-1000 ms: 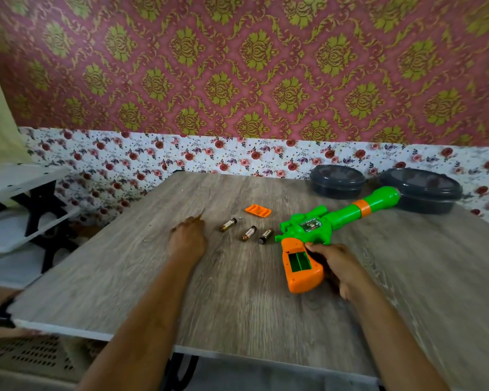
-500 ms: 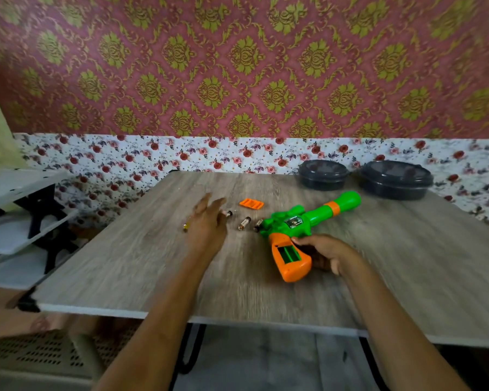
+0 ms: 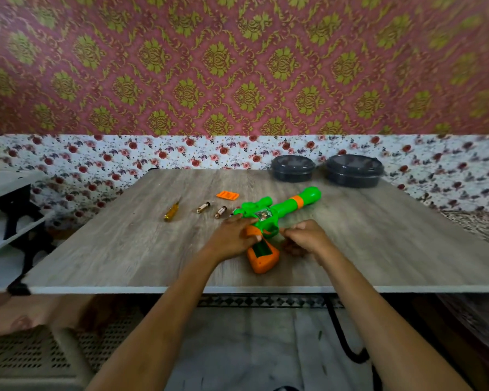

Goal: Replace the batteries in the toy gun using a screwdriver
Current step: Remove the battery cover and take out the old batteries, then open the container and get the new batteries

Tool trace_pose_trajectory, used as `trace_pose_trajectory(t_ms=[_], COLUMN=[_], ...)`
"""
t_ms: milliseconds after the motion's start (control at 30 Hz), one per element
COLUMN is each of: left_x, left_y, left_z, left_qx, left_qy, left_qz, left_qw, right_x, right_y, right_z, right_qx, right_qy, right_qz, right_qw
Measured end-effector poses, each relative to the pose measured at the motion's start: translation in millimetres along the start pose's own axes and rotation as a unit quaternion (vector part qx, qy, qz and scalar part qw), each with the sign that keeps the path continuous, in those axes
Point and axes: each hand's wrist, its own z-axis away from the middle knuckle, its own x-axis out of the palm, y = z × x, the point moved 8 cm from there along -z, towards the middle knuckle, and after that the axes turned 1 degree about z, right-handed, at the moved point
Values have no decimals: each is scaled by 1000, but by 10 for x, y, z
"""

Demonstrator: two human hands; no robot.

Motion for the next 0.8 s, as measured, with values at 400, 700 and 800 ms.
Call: trace_pose_trajectory(t_ms=[400, 700, 800], left_x=[339, 1180, 1311], left_y=[1314, 1709, 1678], left_z=[-1102, -2400, -2837], left_qx=[140, 134, 123], left_qy=[9, -44, -33], left_qz=[-37, -98, -109], left_qw=[989, 985, 986], right_x=[-1736, -2045, -2006], right_y=[435, 1229, 1321], right_z=[-207, -874, -990], right_qx=[-48, 65, 68], right_qy=[171, 97, 70], right_qz=[145, 388, 411], right_qw=[973, 914, 906])
